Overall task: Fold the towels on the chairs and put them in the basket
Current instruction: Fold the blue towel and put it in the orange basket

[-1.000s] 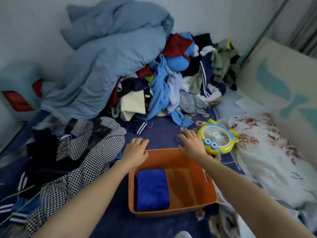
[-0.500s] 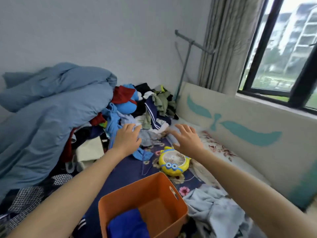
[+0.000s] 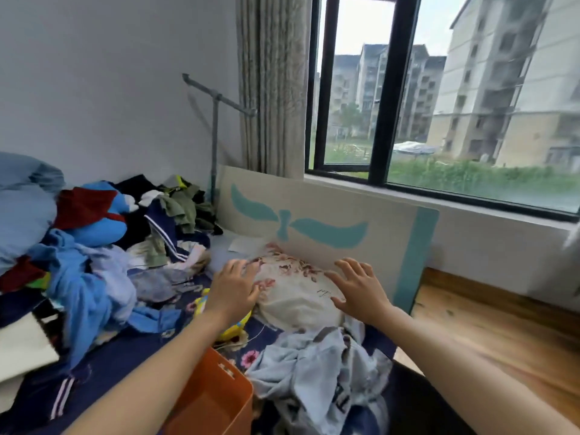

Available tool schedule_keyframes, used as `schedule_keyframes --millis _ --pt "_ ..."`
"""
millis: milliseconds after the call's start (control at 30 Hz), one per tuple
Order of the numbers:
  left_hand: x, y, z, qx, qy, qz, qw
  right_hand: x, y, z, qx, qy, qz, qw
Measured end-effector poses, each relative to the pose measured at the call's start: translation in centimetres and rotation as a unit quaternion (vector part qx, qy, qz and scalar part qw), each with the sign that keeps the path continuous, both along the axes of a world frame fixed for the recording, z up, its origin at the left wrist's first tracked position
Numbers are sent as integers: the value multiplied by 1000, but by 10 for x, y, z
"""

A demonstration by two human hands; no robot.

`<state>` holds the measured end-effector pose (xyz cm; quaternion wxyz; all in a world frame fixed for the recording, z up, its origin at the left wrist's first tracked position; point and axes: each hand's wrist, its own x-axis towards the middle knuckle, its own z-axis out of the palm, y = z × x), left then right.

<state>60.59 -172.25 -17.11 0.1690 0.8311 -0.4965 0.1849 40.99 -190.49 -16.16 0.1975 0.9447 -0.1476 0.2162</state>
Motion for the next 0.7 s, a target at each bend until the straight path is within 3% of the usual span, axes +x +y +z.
schedule_keyframes --millis 200,333,500,700 --pt "-71 -85 -11 17 34 -46 998 -80 -47 2 -6 -11 -64 998" --pt "-139 -157 -17 -9 57 -128 990 -166 -79 2 14 -34 -145 989" --pt "-229 -224 -37 30 47 -250 967 -283 -80 -29 52 -41 -275 959" --pt "-371 -281 -57 43 58 -446 892 -436 -27 -58 113 -54 -502 856"
